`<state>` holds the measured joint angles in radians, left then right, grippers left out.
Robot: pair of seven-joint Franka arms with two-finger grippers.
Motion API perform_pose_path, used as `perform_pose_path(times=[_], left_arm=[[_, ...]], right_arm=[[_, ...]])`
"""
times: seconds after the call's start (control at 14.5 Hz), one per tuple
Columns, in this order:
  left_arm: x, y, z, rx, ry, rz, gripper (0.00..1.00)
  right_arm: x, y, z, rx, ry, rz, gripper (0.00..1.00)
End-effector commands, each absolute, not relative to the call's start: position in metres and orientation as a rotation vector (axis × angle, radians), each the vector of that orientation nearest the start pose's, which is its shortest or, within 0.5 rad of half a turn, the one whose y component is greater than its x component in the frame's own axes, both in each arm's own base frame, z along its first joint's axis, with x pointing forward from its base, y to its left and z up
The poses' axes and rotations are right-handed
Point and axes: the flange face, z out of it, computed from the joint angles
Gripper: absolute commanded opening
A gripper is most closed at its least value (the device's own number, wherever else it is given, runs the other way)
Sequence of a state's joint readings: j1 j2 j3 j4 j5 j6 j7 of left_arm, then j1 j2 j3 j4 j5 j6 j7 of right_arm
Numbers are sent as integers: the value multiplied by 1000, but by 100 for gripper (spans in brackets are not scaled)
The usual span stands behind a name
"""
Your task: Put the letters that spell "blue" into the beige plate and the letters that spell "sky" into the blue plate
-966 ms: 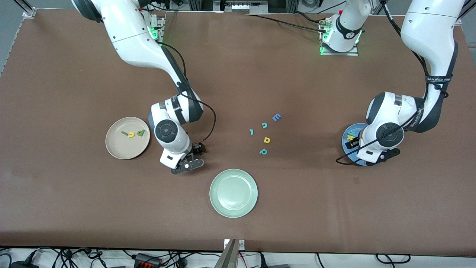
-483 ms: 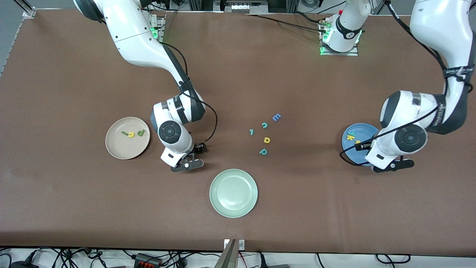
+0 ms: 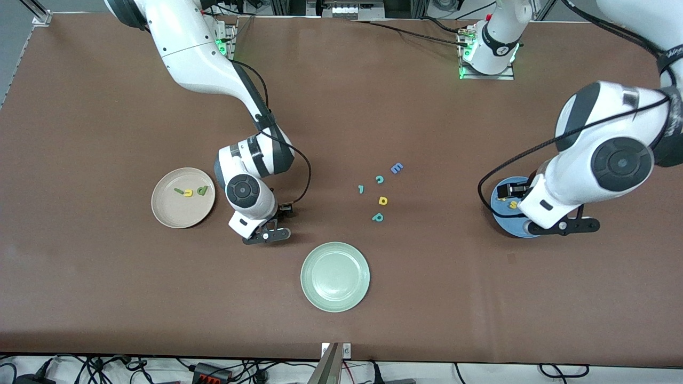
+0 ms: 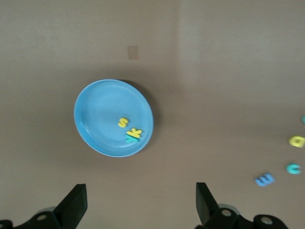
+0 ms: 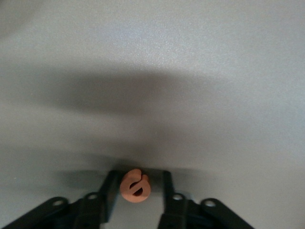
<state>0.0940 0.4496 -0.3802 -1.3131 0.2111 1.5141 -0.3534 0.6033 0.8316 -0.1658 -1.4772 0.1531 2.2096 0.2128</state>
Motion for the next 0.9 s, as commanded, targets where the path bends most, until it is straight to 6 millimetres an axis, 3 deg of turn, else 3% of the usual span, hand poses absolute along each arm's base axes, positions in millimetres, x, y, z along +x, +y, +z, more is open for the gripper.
perform_pose_path(times=[0.0, 0.21, 0.28, 0.34, 0.41, 0.62, 0.83], left_arm=[[647, -91, 518, -3111, -10, 269, 100], [624, -47, 558, -3132, 41, 204, 100], [610, -35, 565, -3150, 3, 201, 100], [596, -25, 576, -3170, -23, 162, 100], [583, -22, 582, -3172, 10, 118, 100], [564, -22, 599, -3161, 54, -6, 100], [559, -19, 601, -3155, 71, -7, 100]], right_arm=[[630, 314, 177, -3160, -237, 156, 10], [633, 309, 186, -3162, -237, 161, 5], [633, 307, 196, -3166, -237, 174, 5], [640, 300, 218, -3161, -222, 144, 5], [646, 284, 233, -3167, -192, 123, 5], [640, 230, 243, -3221, -79, 284, 5], [624, 189, 250, -3201, -90, 418, 5]])
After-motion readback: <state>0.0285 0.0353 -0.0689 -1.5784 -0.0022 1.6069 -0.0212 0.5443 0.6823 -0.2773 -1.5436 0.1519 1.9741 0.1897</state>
